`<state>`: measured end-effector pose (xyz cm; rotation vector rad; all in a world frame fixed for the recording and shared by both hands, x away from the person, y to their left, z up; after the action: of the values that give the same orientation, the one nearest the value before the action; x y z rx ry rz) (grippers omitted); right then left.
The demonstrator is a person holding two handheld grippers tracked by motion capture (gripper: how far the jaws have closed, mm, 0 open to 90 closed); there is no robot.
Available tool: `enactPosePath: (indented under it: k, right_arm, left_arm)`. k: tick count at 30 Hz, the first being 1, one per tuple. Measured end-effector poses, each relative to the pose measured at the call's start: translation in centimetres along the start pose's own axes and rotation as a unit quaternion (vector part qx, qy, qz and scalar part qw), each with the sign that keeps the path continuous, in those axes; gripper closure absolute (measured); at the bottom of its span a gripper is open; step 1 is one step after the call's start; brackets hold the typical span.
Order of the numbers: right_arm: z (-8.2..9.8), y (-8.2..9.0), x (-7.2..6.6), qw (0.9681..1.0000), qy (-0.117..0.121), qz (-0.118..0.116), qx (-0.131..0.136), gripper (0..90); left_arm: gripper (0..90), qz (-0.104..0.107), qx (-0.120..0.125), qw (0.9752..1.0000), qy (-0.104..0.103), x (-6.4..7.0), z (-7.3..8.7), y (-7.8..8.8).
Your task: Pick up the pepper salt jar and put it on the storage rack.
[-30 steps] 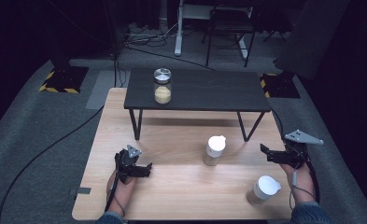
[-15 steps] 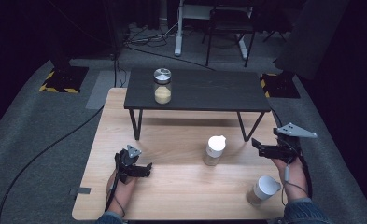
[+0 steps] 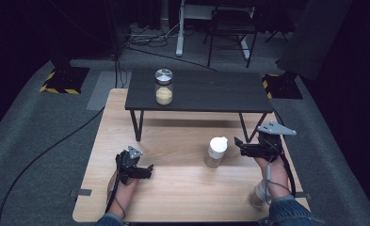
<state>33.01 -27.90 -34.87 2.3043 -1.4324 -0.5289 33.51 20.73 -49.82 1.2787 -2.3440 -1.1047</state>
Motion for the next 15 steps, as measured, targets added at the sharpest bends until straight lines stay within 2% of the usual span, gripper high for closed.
enactPosePath:
  k: [8, 15]
  right_arm:
    - [-0.3, -2.0, -2.9, 0.9997, 0.018, -0.01, -0.009, 3.1]
    - [-0.3, -2.9, -3.8, 0.9999, 0.009, -0.01, -0.003, 3.1]
  left_arm:
    - [2.4, 0.0, 0.0, 1.0, 0.0, 0.0, 0.0, 0.0]
    - [2.4, 0.0, 0.001, 1.0, 0.0, 0.0, 0.0, 0.0]
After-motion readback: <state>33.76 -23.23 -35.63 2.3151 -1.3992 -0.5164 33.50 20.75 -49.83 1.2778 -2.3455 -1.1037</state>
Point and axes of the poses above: each handheld gripper's, and its own axes: y roughly backward along the jaws, z roughly out of its underside, x roughly to its right, the point moved 7 cm from there along -y, roughly forward along the jaws, and after that the axes turned 12 degrees about -y, right-handed, at the moved point
